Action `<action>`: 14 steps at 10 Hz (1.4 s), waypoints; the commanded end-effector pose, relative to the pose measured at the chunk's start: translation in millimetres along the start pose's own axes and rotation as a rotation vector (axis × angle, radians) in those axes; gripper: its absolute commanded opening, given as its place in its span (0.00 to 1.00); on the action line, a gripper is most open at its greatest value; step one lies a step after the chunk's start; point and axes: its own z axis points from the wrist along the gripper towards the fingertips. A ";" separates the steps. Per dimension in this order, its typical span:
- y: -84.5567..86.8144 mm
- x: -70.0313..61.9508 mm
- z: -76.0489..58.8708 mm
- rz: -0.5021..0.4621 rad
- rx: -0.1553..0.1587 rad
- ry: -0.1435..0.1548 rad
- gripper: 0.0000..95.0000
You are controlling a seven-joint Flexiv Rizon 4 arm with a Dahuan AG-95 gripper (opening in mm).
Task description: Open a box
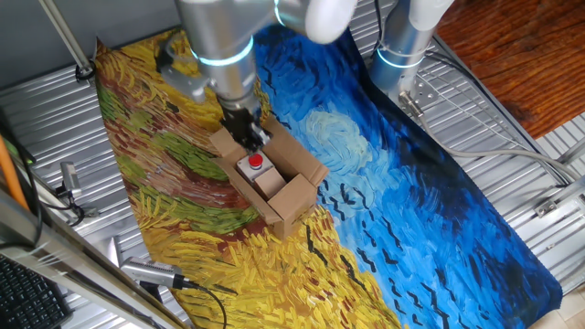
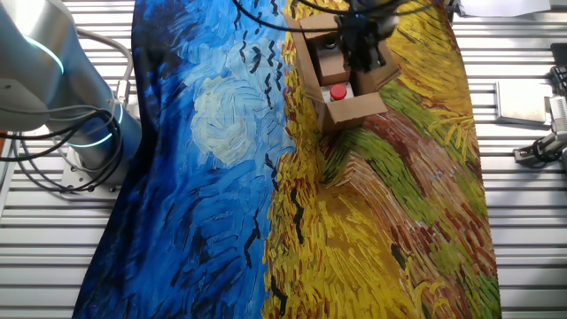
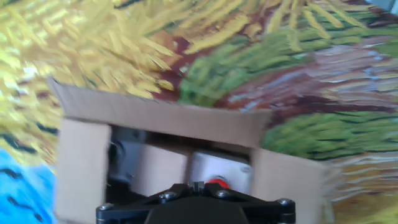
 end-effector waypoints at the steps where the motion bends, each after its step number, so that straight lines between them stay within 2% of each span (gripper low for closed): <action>1: 15.2 -0.2 5.8 0.007 -0.007 -0.007 0.00; 3: 15.8 -0.2 6.5 0.003 -0.006 -0.014 0.00; 5: 15.1 -0.2 6.2 -0.022 -0.023 -0.022 0.00; 6: 15.1 -0.2 6.2 -0.066 -0.027 -0.025 0.00; 8: 15.1 -0.2 6.2 -0.108 -0.063 -0.039 0.00; 10: 16.1 1.1 7.8 -0.106 -0.056 -0.031 0.00; 14: 30.7 -4.9 19.9 -0.064 -0.065 -0.047 0.00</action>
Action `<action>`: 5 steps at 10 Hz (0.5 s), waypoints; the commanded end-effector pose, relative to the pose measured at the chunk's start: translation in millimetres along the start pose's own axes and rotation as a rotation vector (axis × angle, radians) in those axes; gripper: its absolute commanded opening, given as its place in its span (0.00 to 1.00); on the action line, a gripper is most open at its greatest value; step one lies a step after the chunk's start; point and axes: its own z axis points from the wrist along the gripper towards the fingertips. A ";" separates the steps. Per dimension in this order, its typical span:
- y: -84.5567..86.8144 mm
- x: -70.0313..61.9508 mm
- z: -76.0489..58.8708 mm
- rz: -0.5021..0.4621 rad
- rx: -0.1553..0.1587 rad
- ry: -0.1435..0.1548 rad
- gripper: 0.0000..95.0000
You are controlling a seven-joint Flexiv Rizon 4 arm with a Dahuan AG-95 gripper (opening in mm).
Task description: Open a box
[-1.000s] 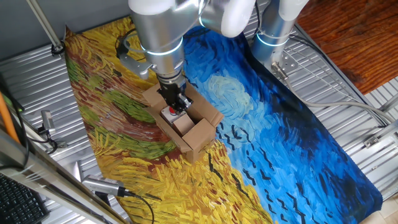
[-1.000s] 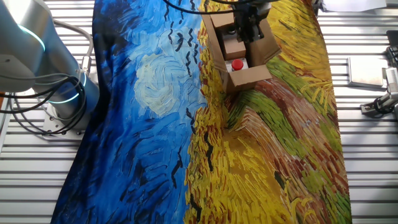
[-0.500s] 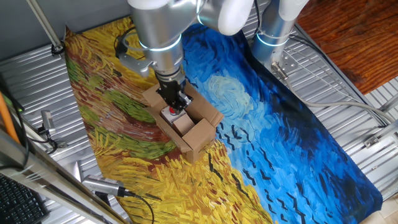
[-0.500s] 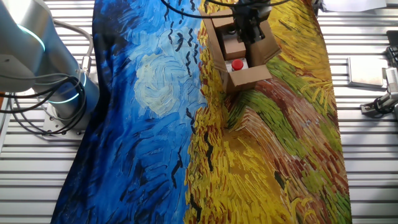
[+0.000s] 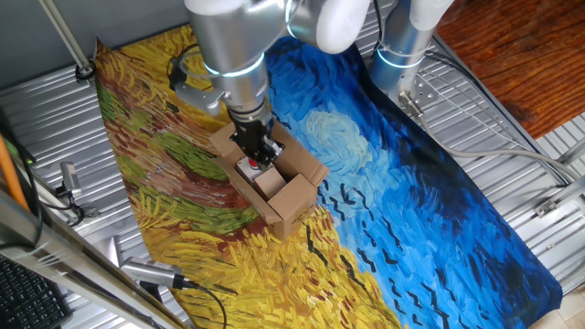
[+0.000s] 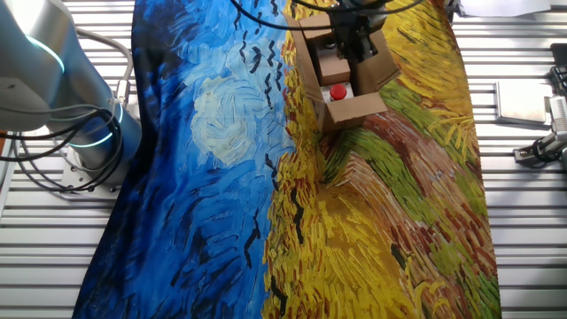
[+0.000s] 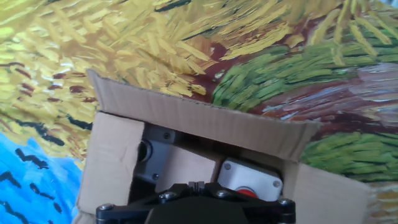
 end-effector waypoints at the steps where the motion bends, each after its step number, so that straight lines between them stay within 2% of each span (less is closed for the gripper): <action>1: 12.7 -1.8 11.1 0.040 -0.003 -0.012 0.00; 3: 30.7 -9.0 22.1 0.060 -0.009 -0.027 0.00; 5: 51.6 -18.4 26.2 0.098 -0.020 -0.037 0.00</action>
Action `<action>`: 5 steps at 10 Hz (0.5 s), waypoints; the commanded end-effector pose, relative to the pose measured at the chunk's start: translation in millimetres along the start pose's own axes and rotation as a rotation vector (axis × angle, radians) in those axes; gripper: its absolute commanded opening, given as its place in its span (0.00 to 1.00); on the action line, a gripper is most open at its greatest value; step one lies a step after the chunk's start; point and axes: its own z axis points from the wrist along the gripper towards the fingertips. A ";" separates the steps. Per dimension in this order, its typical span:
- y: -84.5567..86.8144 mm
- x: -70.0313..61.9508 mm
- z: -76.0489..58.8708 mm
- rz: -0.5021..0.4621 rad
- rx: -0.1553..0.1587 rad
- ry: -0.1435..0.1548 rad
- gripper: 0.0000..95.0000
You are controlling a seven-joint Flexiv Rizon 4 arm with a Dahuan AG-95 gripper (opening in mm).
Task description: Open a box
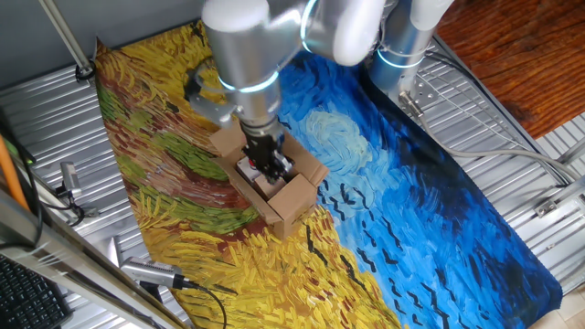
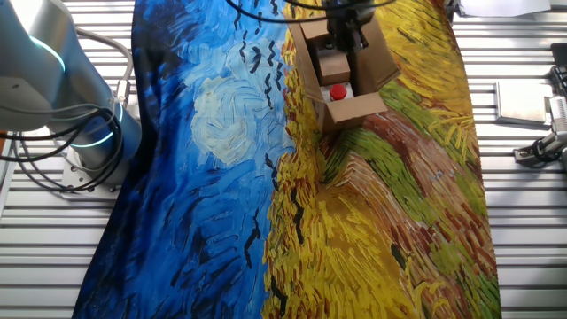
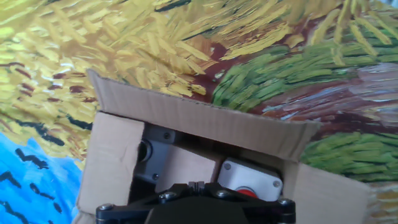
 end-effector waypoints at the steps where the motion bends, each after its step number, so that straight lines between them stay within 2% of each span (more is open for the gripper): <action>1: 19.2 -5.9 0.7 0.037 -0.009 -0.004 0.00; 3: 34.9 -11.4 -6.1 0.080 -0.010 0.008 0.00; 5: 38.8 -12.0 -15.8 0.092 -0.024 0.012 0.00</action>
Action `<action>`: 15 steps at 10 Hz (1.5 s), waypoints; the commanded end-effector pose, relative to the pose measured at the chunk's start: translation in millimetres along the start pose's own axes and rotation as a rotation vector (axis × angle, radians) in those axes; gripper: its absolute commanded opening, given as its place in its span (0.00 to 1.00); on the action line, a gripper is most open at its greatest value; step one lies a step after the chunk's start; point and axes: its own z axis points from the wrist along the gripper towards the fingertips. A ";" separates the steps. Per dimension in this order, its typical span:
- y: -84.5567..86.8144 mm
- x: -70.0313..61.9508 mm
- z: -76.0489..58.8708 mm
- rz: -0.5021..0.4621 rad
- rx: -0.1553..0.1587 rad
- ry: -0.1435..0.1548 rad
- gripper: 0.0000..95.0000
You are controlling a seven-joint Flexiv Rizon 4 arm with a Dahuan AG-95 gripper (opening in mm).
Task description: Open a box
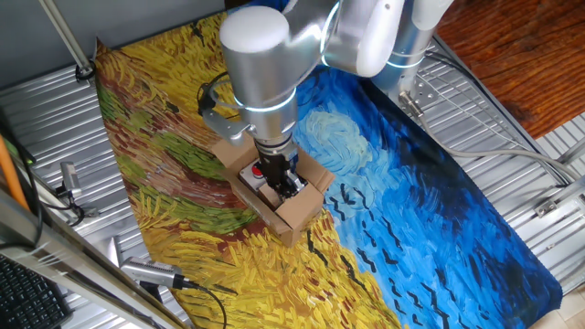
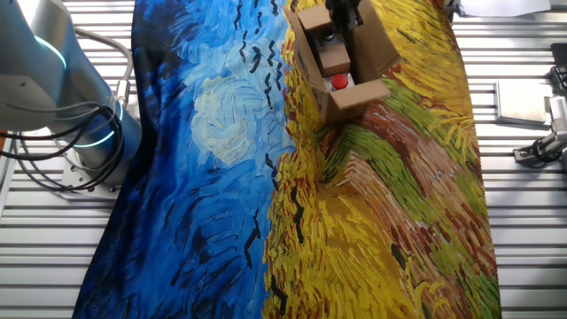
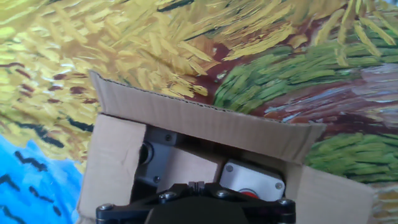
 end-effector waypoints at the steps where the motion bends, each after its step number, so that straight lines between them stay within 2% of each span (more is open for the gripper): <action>1: 4.9 0.4 -11.5 0.023 -0.030 0.003 0.00; 3: 10.5 1.9 -20.5 0.046 -0.054 0.006 0.00; 5: 17.1 3.2 -26.2 0.092 -0.102 -0.002 0.00; 7: 20.1 4.5 -27.6 0.113 -0.125 -0.009 0.00; 9: 23.0 4.6 -27.5 0.166 -0.192 -0.030 0.00; 10: 23.0 4.6 -27.5 0.178 -0.206 -0.036 0.00; 15: 22.7 4.6 -26.9 0.171 -0.211 -0.033 0.00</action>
